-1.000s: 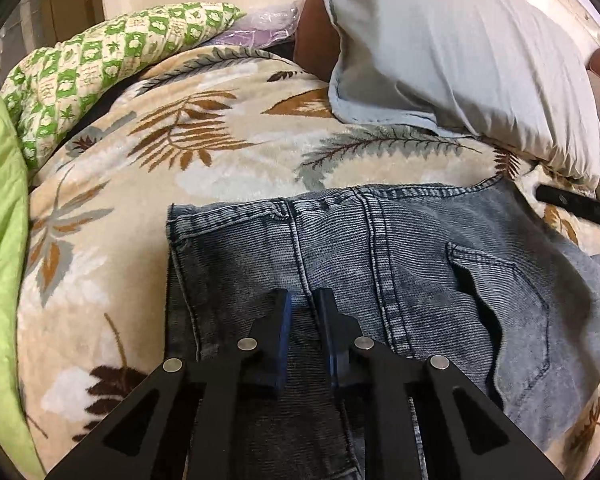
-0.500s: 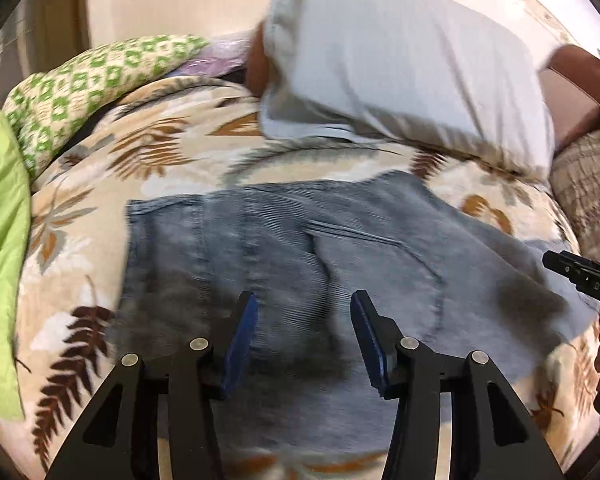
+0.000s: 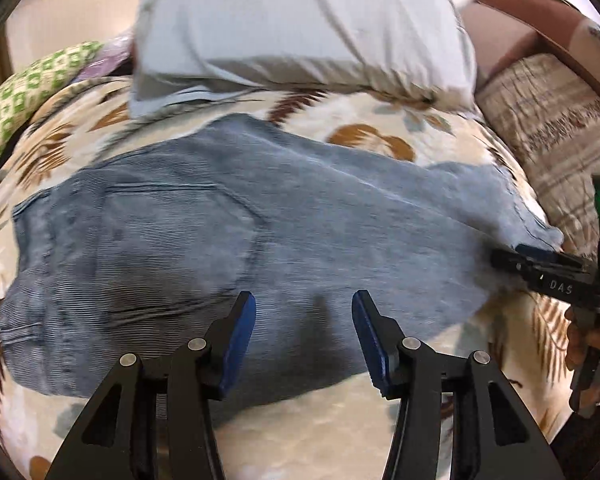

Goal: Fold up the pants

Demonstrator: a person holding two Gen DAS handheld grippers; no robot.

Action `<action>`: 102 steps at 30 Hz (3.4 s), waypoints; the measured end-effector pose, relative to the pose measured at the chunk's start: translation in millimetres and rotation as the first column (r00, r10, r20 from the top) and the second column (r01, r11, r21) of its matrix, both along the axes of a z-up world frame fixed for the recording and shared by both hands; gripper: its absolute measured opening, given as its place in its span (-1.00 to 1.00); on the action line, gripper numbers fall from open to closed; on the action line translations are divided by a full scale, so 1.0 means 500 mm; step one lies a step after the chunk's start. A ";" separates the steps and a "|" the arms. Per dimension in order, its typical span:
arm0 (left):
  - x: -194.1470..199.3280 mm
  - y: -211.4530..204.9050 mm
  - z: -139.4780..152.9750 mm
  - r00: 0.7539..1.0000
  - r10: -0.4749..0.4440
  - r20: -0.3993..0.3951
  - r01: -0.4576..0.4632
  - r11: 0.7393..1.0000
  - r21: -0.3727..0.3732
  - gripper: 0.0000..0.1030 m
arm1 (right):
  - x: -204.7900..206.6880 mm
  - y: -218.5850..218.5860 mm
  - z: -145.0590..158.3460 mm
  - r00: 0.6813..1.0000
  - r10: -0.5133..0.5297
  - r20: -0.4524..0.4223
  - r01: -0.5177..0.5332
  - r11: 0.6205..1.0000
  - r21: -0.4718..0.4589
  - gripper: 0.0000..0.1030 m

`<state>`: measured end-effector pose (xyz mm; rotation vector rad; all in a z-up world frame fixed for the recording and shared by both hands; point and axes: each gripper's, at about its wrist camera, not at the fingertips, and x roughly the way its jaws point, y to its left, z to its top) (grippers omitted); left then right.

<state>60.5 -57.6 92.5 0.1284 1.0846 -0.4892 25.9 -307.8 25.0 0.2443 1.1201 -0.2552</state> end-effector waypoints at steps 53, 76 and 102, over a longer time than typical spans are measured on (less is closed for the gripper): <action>0.105 -0.319 -0.138 0.979 -0.177 -0.098 0.183 0.981 0.061 0.09 | -0.073 -0.214 0.035 0.904 -0.402 0.145 0.352 0.893 0.281 -0.58; 0.179 -0.046 -0.030 0.991 0.060 -0.118 -0.076 0.988 -0.137 0.08 | 0.052 0.186 -0.021 0.917 0.380 0.124 -0.395 0.910 0.130 -0.07; 0.180 -0.142 -0.159 0.973 -0.116 -0.201 0.102 0.992 -0.078 -0.54 | 0.208 0.064 0.021 0.985 0.164 0.055 -0.167 0.984 0.061 -0.66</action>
